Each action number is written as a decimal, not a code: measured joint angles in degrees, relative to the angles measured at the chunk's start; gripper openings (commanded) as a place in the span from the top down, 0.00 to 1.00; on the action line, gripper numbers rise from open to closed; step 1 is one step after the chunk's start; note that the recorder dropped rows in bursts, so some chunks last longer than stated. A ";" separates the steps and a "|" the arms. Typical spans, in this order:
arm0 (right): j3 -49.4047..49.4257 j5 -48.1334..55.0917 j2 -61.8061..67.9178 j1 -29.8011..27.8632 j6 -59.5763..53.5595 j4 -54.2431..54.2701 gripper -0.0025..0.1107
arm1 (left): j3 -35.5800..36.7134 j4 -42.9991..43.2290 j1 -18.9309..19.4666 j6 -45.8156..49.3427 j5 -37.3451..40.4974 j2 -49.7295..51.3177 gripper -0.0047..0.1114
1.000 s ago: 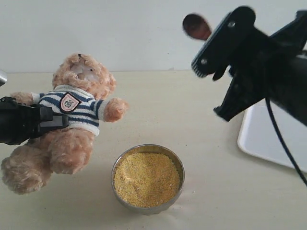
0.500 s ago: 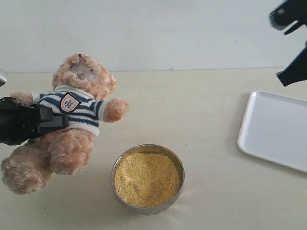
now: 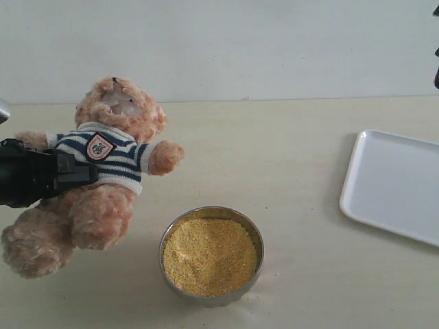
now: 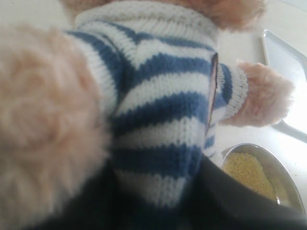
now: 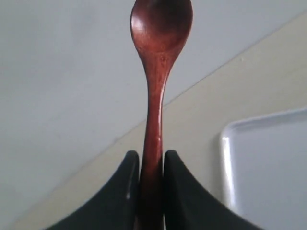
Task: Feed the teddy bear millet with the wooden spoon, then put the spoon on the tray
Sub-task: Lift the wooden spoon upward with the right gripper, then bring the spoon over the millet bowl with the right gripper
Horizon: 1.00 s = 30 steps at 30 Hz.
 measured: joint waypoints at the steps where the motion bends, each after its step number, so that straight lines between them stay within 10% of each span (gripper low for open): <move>1: 0.00 0.78 0.00 -0.48 4.53 0.00 0.98 | 0.00 0.00 0.00 0.00 0.00 0.00 0.92; 7: 0.00 1.44 -0.12 -0.98 28.00 -0.04 0.98 | 0.00 0.00 0.00 0.00 0.00 0.00 0.92; 16: 0.38 -24.32 -7.32 -0.98 1.27 -4.60 0.98 | 0.00 1.13 0.00 0.09 0.00 0.00 0.92; 22: 0.48 -33.39 -12.67 -1.35 -2.55 -35.25 0.98 | 0.00 1.25 0.00 0.09 0.09 0.00 0.92; 30: 0.48 -17.82 -12.73 1.15 -6.26 -77.57 0.98 | 0.00 1.25 0.00 0.09 0.12 0.00 0.92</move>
